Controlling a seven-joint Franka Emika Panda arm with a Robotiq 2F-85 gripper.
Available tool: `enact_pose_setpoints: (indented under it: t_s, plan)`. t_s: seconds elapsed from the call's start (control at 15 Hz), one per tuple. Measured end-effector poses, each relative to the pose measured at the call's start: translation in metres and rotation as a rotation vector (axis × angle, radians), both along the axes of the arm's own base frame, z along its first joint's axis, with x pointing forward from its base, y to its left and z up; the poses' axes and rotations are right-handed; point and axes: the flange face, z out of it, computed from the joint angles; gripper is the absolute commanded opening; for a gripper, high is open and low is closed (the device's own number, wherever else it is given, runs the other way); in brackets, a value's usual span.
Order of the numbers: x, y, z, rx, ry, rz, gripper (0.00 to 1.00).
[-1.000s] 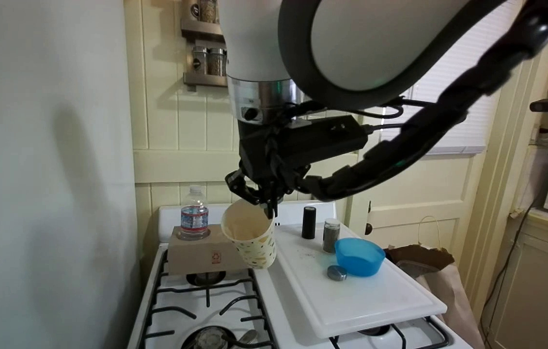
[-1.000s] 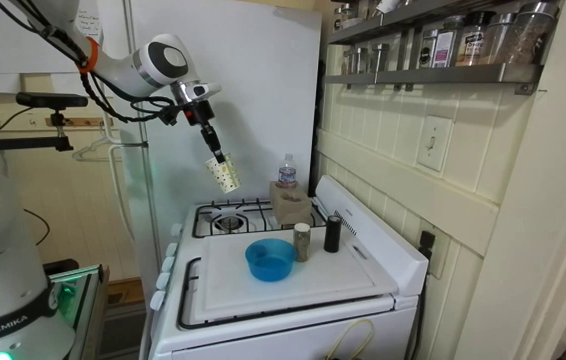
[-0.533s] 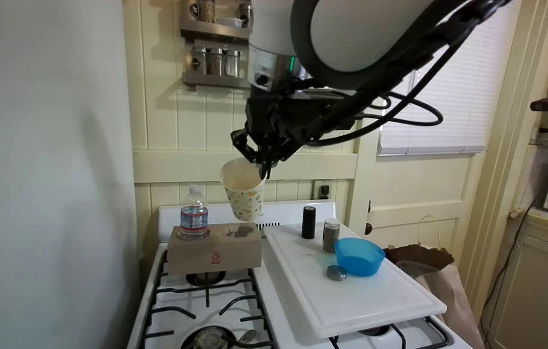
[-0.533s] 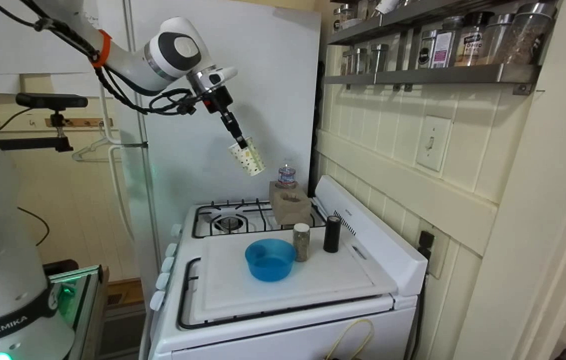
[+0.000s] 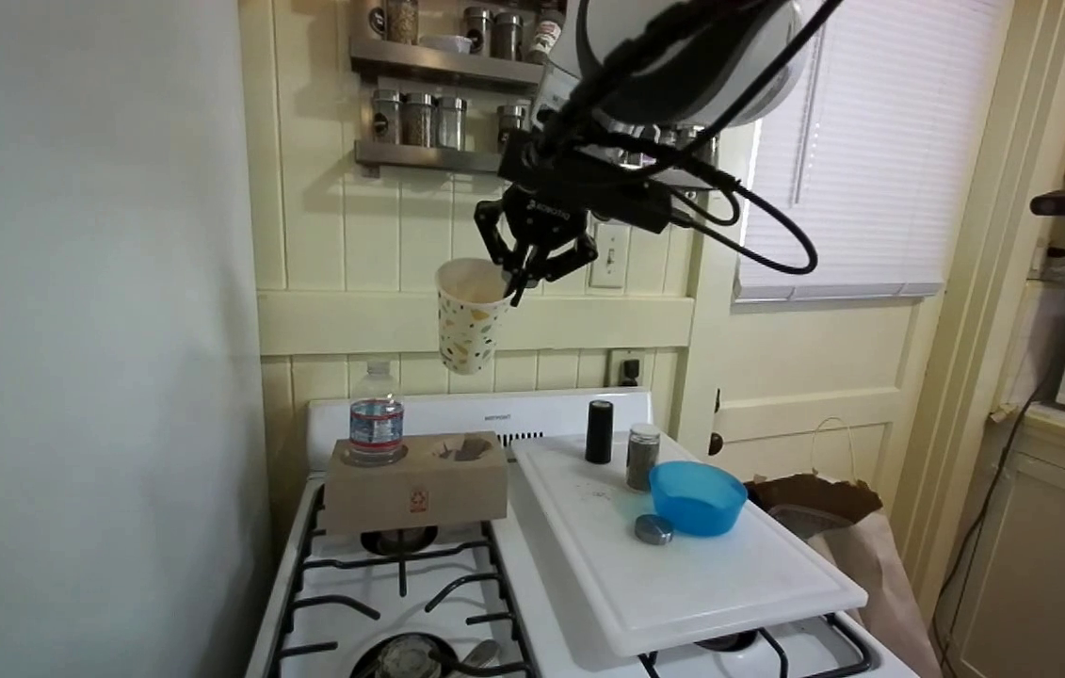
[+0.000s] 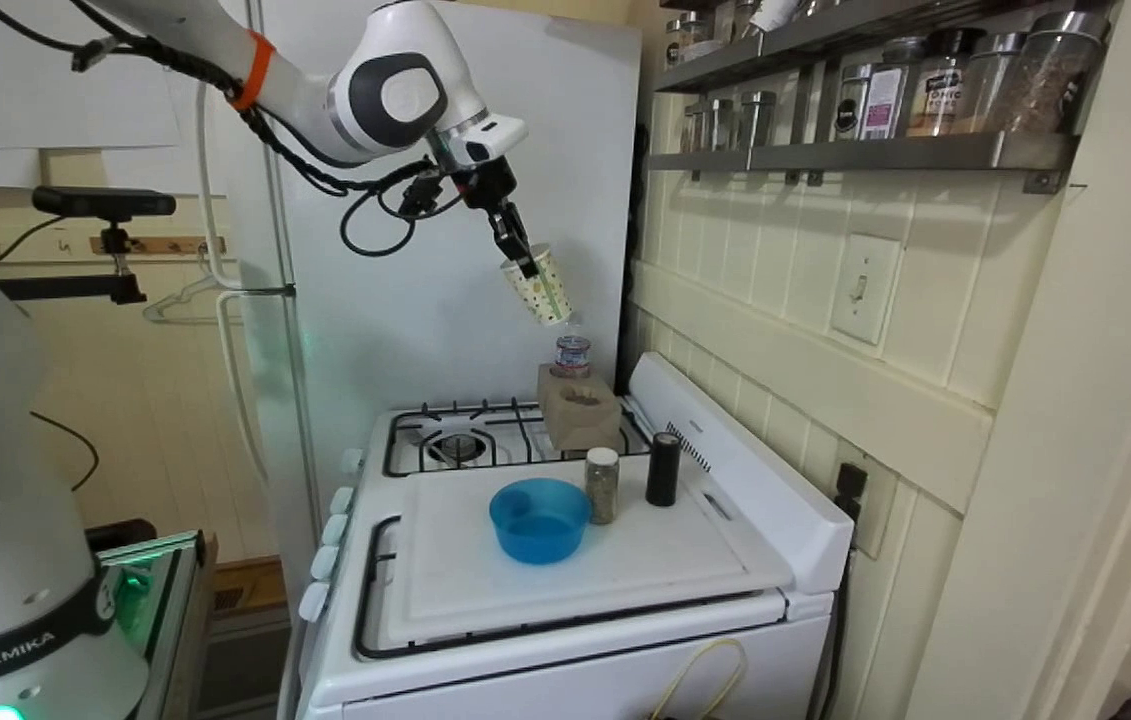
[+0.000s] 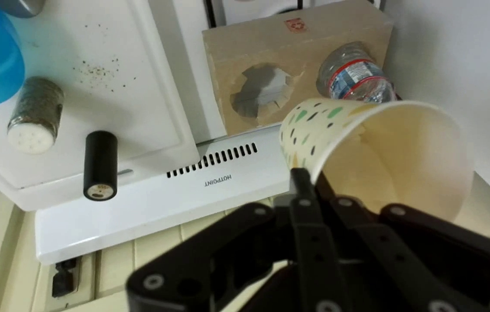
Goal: Put the coffee cup into the cup holder
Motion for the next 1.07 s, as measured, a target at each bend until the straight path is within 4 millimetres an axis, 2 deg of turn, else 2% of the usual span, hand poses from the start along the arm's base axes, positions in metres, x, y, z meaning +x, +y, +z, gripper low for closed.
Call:
enact_pose_setpoints:
  t_s: [0.27, 0.47, 0.87, 1.07]
  plan:
    - [0.026, -0.020, -0.005, 0.136, 0.057, -0.063, 0.01]
    - [0.041, -0.036, -0.015, 0.172, 0.130, -0.121, 0.01]
    - [0.055, -0.053, -0.056, 0.174, 0.243, -0.173, 0.03]
    - [0.061, -0.055, -0.063, 0.175, 0.247, -0.178, 0.03]
